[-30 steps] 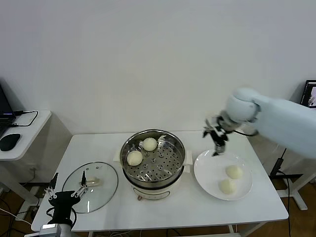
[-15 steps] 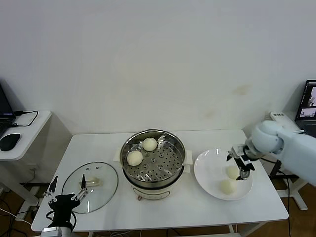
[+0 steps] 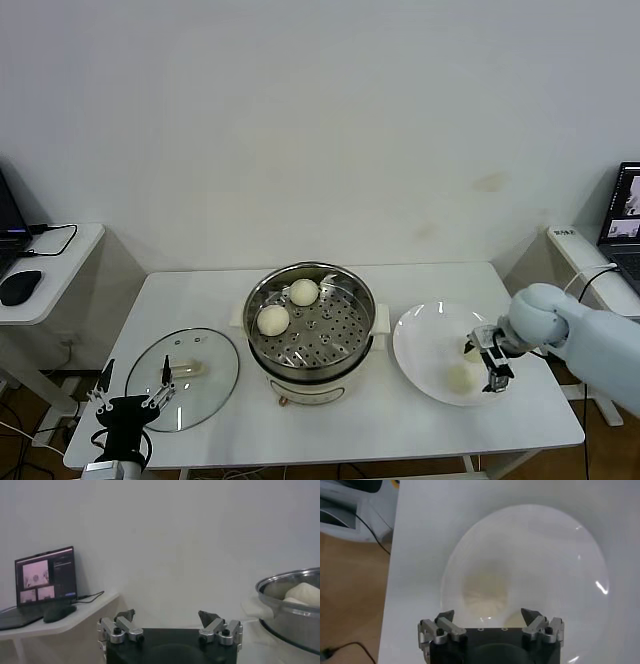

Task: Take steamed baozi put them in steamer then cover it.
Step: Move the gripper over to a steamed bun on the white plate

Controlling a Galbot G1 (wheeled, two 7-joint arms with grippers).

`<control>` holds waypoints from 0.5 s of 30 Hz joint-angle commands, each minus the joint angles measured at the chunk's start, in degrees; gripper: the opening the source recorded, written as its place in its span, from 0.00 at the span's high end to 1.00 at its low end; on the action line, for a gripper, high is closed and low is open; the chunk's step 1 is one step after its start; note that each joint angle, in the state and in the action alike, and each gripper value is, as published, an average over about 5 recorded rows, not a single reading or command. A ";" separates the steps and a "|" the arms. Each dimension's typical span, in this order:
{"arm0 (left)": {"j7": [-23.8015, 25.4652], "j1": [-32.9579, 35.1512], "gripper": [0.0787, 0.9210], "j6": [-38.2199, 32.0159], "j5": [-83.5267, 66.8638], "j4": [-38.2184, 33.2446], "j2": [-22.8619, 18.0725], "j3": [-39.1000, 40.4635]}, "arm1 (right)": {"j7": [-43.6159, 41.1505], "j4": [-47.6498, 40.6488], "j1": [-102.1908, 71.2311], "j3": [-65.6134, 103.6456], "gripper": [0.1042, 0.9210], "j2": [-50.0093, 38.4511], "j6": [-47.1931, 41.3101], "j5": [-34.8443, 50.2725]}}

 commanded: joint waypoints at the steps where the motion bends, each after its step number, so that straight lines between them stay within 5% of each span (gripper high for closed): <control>1: -0.01 -0.19 0.12 -0.03 0.06 0.30 0.06 -0.07 | 2.10 -2.43 -4.37 2.97 0.12 2.63 -0.03 -1.84; 15: -0.02 -0.41 0.12 -0.02 0.04 0.39 0.02 -0.15 | 2.20 -3.52 -4.77 2.75 0.14 5.35 -1.72 -1.75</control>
